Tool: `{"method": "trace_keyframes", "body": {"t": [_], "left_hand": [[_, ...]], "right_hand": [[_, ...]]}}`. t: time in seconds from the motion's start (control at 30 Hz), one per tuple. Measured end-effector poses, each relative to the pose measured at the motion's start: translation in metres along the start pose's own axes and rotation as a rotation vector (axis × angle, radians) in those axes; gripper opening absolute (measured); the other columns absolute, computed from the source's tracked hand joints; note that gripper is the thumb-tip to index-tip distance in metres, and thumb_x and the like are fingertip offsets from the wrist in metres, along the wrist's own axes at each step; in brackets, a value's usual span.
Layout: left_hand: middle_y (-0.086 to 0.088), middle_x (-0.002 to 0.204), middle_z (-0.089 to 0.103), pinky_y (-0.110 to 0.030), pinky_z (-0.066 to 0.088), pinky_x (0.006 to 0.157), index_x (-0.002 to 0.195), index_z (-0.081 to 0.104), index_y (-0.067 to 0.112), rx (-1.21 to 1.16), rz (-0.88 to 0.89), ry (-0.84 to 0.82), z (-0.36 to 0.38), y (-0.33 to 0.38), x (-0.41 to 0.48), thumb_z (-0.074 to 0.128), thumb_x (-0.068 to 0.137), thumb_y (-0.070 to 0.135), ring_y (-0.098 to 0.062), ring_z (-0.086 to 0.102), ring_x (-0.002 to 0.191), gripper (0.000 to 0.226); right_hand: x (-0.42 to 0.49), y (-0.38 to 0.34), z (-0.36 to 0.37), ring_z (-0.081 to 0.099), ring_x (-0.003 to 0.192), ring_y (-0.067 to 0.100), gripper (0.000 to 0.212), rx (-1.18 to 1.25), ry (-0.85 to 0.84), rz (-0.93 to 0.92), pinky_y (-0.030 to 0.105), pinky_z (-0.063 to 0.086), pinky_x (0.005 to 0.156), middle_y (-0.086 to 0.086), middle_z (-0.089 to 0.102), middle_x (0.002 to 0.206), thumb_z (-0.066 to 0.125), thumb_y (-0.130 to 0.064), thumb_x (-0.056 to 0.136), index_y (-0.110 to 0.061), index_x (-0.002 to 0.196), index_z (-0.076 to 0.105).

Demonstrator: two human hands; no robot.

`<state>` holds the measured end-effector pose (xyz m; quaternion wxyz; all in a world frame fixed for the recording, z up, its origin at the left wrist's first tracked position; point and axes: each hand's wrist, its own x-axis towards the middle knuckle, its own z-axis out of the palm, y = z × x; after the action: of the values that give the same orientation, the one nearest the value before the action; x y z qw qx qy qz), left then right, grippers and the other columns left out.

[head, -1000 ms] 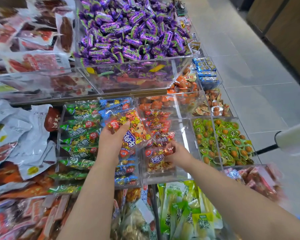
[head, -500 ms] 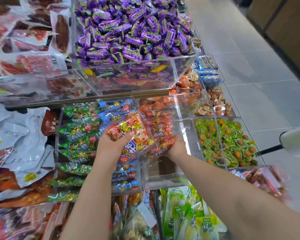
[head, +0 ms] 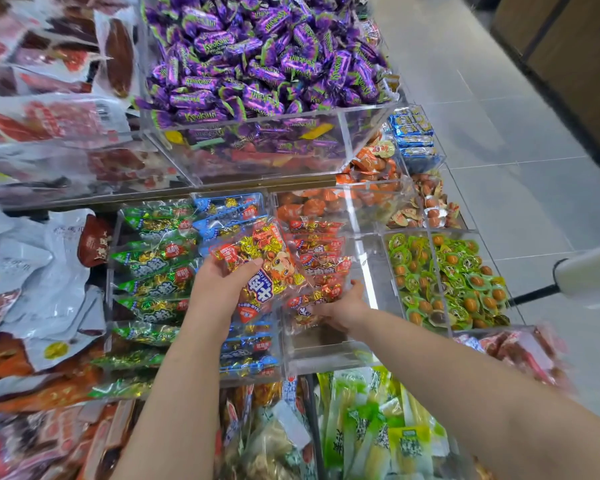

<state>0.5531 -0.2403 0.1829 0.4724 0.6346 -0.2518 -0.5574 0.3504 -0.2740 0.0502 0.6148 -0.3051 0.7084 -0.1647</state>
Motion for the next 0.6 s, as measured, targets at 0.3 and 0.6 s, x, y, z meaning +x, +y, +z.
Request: {"method": "trace_keyframes", "body": {"t": [0.3, 0.6], "left_hand": [[-0.006, 0.095, 0.075, -0.041, 0.059, 0.062, 0.102, 0.066, 0.021, 0.059, 0.013, -0.062, 0.004, 0.003, -0.009, 0.071, 0.084, 0.011, -0.026, 0.073, 0.079, 0.021], [-0.001, 0.137, 0.054, -0.023, 0.042, 0.082, 0.129, 0.052, 0.026, 0.483, 0.102, -0.13, 0.015, 0.016, -0.016, 0.08, 0.076, 0.032, -0.001, 0.052, 0.102, 0.06]], "right_hand": [[-0.022, 0.0, -0.018, 0.054, 0.091, 0.026, 0.141, -0.045, -0.118, -0.02, 0.038, 0.046, 0.076, 0.017, 0.049, 0.134, 0.091, -0.006, 0.049, -0.027, 0.145, -0.01], [-0.088, -0.059, -0.064, 0.058, 0.102, 0.005, 0.026, -0.1, 0.168, -0.575, 0.015, 0.044, 0.081, -0.015, 0.062, 0.109, 0.057, -0.015, 0.09, -0.03, 0.112, 0.06]]}}
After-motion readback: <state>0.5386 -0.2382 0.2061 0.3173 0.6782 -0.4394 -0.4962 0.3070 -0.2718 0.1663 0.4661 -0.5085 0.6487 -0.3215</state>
